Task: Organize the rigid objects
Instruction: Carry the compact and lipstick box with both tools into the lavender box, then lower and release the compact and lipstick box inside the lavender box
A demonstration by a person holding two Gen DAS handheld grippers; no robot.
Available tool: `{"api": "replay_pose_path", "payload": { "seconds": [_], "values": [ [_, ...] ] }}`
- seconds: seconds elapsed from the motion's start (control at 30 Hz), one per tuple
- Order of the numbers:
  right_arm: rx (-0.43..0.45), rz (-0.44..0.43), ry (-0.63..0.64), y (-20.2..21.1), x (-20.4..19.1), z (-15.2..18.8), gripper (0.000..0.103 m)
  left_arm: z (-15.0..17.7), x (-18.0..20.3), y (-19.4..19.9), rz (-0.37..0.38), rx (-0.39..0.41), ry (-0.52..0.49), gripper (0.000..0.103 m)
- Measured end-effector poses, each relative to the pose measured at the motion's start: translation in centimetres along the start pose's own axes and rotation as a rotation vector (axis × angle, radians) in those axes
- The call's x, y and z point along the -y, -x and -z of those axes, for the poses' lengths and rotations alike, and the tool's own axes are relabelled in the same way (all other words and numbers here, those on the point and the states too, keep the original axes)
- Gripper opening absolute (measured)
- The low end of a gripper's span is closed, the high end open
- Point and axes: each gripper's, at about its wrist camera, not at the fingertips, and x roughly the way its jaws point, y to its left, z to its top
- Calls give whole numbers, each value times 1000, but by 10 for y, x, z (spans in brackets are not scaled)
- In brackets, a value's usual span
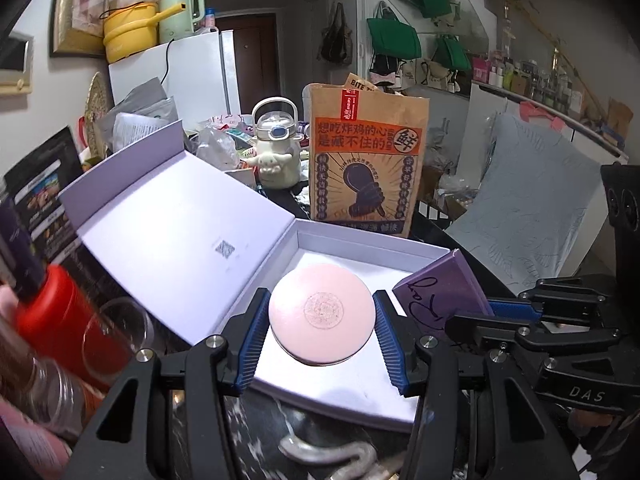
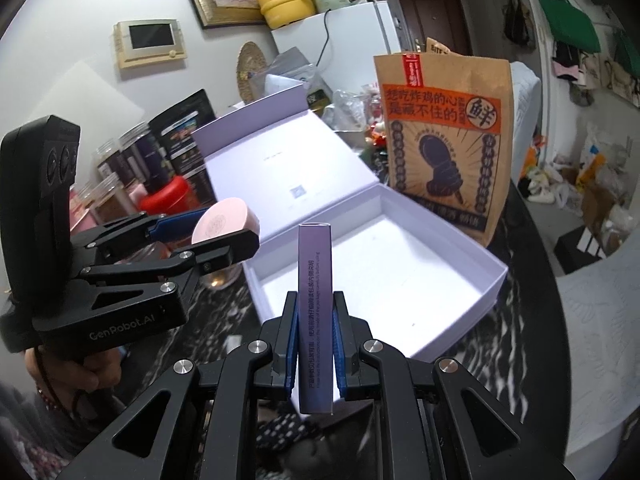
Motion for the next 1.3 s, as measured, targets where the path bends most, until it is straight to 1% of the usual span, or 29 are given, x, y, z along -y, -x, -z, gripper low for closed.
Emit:
{"api": "replay_pose_path", "payload": {
  "seconds": [0.1, 0.3, 0.37, 0.47, 0.6, 0.73, 0.83, 0.9, 0.97, 1.07, 1.13, 1.23, 1.3],
  "values": [
    [-4, 3, -2, -8, 7, -8, 15, -9, -6, -11, -30, -3, 8, 51],
    [-21, 2, -22, -27, 19, -24, 15, -17, -13, -34, -16, -33, 5, 51],
    [-39, -5, -40, -37, 25, -27, 15, -17, -12, -45, 2, -63, -1, 51],
    [-69, -19, -63, -51, 34, -29, 15, -16, -14, -64, 33, -117, 20, 51],
    [-102, -8, -81, -67, 44, -29, 15, -11, -17, -85, 36, -170, 32, 51],
    [-130, -13, -85, -77, 47, -29, 15, -9, -19, -99, 55, -210, 45, 51],
    [-145, 7, -78, -85, 47, -29, 15, -7, -17, -107, 33, -219, 27, 51],
    [-154, 17, -85, -89, 49, -28, 15, -6, -16, -112, 33, -224, 32, 51],
    [-158, 33, -93, -93, 51, -27, 15, -5, -17, -114, 27, -215, 46, 51],
    [-171, 50, -102, -98, 56, -25, 15, -4, -17, -115, 14, -204, 37, 51],
    [-181, 56, -108, -102, 59, -24, 16, -3, -17, -117, 28, -207, 36, 51],
    [-181, 71, -127, -105, 64, -24, 16, -3, -23, -123, 33, -233, 91, 51],
    [-188, 70, -138, -107, 67, -23, 16, -1, -26, -128, 29, -251, 106, 51]
  ]
}}
